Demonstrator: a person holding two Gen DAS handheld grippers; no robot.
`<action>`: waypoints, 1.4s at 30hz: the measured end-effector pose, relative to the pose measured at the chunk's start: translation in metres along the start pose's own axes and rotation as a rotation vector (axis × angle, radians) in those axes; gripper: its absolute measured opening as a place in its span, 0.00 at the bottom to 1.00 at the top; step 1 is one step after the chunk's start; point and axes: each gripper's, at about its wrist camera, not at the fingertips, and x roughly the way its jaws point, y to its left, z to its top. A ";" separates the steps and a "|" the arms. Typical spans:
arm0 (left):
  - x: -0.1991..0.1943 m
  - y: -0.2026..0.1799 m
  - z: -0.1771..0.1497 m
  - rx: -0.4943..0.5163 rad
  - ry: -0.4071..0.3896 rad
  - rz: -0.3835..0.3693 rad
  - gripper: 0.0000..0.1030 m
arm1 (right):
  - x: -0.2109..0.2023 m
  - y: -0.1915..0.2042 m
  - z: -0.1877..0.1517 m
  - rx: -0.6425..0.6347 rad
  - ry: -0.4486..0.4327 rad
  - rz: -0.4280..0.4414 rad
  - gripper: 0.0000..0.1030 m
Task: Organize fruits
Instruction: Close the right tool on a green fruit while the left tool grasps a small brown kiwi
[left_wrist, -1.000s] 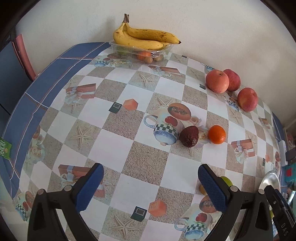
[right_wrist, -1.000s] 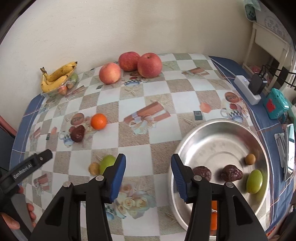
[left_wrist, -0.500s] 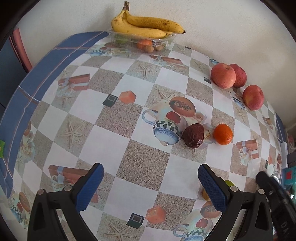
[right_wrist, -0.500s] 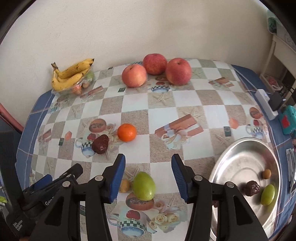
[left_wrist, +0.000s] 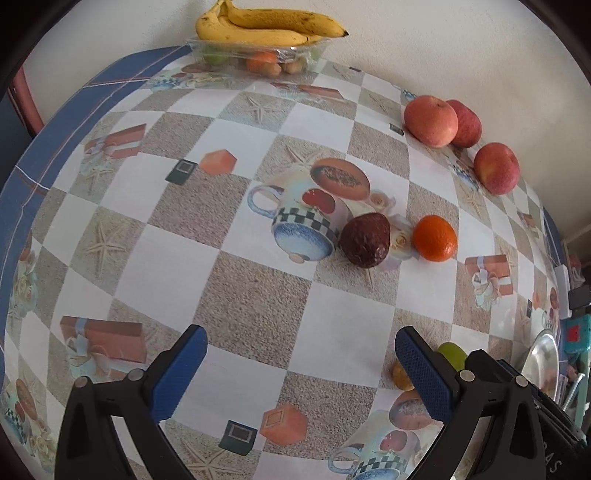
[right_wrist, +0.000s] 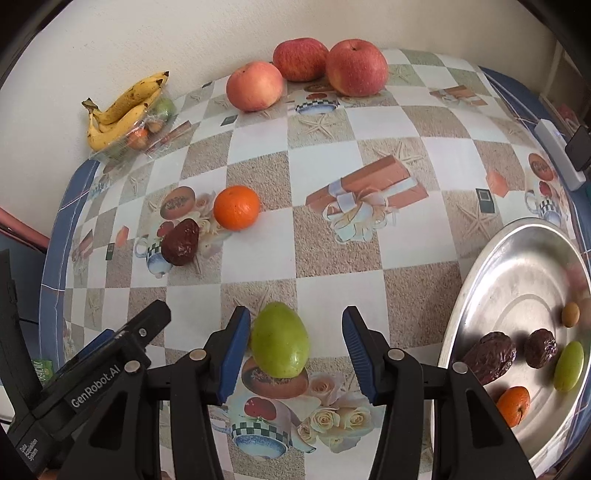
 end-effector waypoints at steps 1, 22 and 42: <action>0.002 0.000 0.000 -0.001 0.004 0.004 1.00 | 0.002 0.000 -0.001 0.001 0.006 0.005 0.52; 0.008 0.004 0.000 -0.040 0.037 -0.069 1.00 | 0.027 0.017 -0.015 -0.055 0.053 0.035 0.53; 0.015 -0.014 0.000 -0.030 0.104 -0.166 0.99 | 0.023 0.003 -0.015 0.008 0.041 0.068 0.40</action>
